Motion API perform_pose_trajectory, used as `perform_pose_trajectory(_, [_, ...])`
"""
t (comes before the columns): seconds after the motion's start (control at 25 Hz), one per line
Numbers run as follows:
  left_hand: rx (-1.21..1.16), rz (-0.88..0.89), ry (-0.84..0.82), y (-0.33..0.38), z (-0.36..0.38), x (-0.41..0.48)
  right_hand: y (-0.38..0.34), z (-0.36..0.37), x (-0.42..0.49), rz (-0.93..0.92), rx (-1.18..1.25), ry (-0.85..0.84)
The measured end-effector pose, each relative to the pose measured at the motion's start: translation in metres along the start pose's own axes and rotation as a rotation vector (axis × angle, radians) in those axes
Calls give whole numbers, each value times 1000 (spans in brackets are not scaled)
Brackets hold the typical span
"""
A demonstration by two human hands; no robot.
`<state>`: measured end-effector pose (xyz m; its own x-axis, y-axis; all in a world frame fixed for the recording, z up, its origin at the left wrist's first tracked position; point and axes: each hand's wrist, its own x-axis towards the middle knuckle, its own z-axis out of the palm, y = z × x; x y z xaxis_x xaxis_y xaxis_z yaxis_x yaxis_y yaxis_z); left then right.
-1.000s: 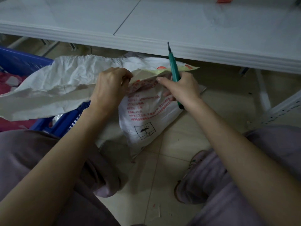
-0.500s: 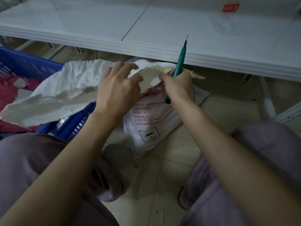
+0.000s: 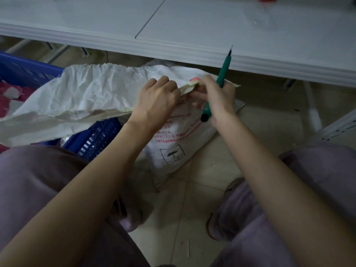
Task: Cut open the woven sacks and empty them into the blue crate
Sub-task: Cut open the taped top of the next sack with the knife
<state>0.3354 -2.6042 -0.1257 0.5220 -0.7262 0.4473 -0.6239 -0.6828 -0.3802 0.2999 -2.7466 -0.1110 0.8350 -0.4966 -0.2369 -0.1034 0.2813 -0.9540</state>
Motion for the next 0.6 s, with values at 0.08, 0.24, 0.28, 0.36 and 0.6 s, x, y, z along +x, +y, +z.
perform_pose_trajectory(0.08, [-41, 21, 11, -4, 1, -2, -3, -12, 6, 57, 56, 22])
perform_pose_trajectory(0.24, [-126, 57, 23, -4, -1, -6, 0, -32, 24, -40, -113, 158])
perform_pose_trajectory(0.28, [-141, 58, 32, -5, -1, -7, 0, -31, 26, -157, -247, 199])
perform_pose_trajectory(0.36, [-158, 42, 39, -6, 0, -9, 0, -28, 25, -311, -517, 210])
perform_pose_trajectory(0.6, [-332, -29, 12, -11, 14, -16, -7, -44, -3, -212, -940, -149])
